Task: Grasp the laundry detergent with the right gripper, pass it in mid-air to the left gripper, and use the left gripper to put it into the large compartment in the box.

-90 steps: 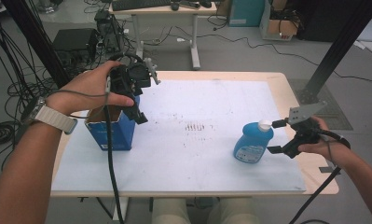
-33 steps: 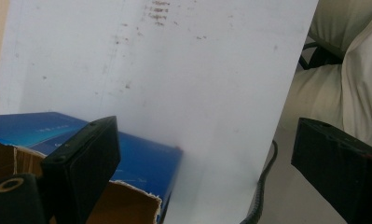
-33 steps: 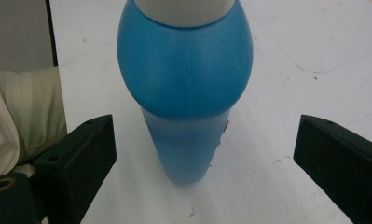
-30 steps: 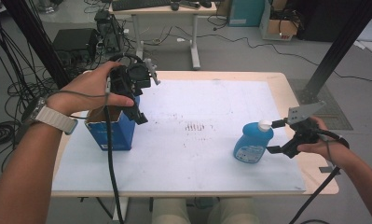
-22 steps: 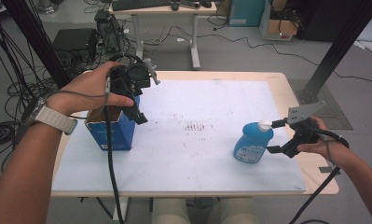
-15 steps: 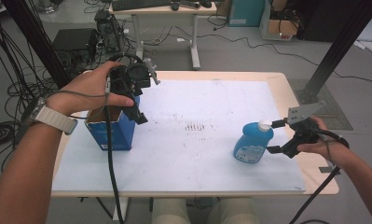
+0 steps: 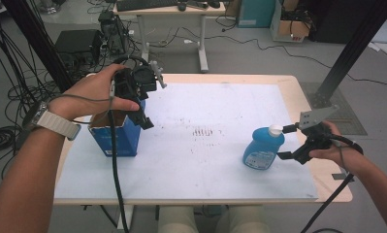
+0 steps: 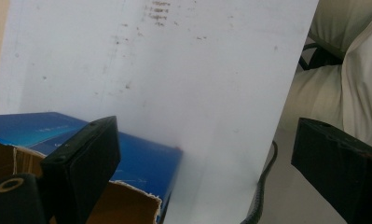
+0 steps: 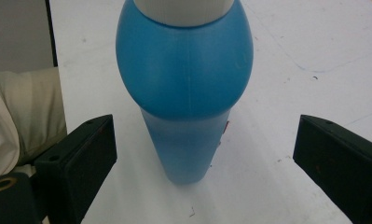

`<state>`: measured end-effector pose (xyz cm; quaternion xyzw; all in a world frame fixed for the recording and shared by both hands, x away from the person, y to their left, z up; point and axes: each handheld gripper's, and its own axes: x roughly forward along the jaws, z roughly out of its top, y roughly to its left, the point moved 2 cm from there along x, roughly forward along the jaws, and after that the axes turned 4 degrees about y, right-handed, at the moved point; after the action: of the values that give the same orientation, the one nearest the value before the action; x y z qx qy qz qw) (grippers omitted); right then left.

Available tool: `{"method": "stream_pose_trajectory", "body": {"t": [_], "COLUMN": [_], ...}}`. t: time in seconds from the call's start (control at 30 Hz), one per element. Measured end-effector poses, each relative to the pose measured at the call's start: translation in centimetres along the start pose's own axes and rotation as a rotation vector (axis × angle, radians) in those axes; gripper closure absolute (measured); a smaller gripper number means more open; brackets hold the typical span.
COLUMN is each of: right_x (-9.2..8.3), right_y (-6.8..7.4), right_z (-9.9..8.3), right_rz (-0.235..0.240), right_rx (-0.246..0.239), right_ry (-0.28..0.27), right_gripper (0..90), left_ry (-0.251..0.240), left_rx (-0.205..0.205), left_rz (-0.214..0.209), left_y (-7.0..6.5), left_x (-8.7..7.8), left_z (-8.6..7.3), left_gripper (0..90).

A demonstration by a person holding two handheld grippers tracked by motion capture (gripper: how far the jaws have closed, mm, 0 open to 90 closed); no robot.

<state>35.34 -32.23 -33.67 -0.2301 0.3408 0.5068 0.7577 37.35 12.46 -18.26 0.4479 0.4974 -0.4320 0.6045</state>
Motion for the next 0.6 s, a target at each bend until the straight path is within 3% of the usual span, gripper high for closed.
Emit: {"method": "stream_pose_trajectory", "body": {"t": [0.03,0.07,0.23,0.33,0.37,0.4,0.6], "right_x": [0.0,-0.2,-0.15,-0.22,-0.16,0.11,0.38], "right_y": [0.0,0.3,0.36,0.11,0.17,-0.26,-0.17], "right_z": [0.0,-0.12,-0.12,-0.24,-0.23,-0.19,-0.32], "right_rz": [0.0,-0.002,-0.001,-0.003,-0.004,-0.003,-0.003], "right_rx": [0.0,0.043,0.052,0.015,0.024,-0.034,-0.017], "right_ry": [0.0,0.026,0.023,0.035,0.032,0.002,-0.004], "right_gripper": [5.9,5.9,5.9,5.8,5.8,5.8,5.8], "left_ry": [0.0,-0.001,0.003,0.0,-0.001,-0.001,-0.002], "left_rx": [0.0,0.0,0.002,0.003,0.001,0.002,0.001], "left_rz": [0.0,0.0,-0.002,-0.002,-0.002,-0.002,-0.005], "left_y": [0.0,-0.01,-0.01,0.0,-0.01,-0.01,0.01], "left_x": [0.0,0.01,0.01,0.06,0.07,0.08,0.19], "left_z": [0.0,0.0,-0.01,-0.02,-0.02,-0.02,-0.01], "left_gripper": [8.4,8.4,8.4,8.4,8.4,8.4,8.4]}}
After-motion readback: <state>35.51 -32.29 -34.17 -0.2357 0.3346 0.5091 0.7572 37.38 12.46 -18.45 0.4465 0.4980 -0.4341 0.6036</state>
